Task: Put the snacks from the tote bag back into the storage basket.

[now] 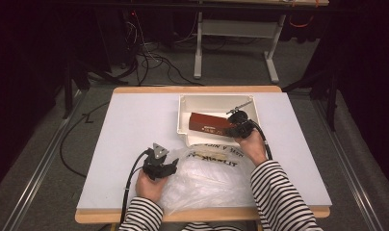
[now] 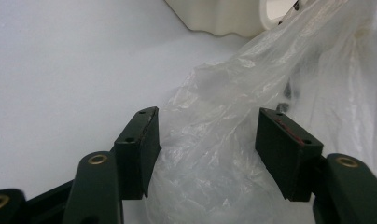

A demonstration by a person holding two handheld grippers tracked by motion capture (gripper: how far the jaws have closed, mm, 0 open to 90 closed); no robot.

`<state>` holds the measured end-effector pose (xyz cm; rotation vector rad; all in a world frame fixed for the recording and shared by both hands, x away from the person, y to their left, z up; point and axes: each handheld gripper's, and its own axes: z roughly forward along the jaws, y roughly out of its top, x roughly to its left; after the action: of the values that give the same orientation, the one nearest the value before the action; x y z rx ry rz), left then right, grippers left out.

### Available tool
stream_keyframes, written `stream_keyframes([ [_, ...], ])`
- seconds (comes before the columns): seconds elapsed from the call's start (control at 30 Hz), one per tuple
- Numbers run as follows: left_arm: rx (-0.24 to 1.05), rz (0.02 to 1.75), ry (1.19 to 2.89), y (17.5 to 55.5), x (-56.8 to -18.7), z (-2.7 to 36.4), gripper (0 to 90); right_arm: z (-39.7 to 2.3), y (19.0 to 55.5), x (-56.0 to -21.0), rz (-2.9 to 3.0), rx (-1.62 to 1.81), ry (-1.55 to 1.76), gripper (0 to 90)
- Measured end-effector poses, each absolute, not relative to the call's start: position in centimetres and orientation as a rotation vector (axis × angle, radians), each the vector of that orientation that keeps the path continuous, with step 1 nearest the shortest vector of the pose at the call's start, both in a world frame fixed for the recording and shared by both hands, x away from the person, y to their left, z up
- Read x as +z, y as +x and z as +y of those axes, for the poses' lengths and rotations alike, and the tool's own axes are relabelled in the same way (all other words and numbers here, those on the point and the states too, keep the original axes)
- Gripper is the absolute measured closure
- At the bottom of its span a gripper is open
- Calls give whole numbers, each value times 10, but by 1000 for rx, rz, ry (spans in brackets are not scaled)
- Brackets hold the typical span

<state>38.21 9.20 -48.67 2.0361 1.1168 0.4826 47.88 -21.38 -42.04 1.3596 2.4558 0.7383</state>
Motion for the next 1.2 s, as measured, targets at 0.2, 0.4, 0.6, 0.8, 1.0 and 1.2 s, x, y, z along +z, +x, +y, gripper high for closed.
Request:
stream_keyframes([
  [0.2, 483, 1116, 2036, 382, -487, 92, 401, -215, 482, -422, 2437, 729, 1379, 900],
  [0.4, 487, 1115, 2037, 382, -487, 92, 400, -220, 487, -423, 2412, 722, 1415, 900],
  [0.6, 490, 1112, 2042, 382, -487, 91, 400, -212, 487, -421, 2421, 729, 1399, 900],
  [0.8, 488, 1110, 2043, 382, -487, 91, 399, -198, 492, -427, 2453, 699, 1397, 900],
  [1.0, 484, 1107, 2043, 382, -487, 91, 399, -194, 501, -431, 2446, 680, 1412, 900],
  [1.2, 482, 1108, 2041, 382, -487, 91, 398, -196, 509, -434, 2422, 657, 1462, 900],
])
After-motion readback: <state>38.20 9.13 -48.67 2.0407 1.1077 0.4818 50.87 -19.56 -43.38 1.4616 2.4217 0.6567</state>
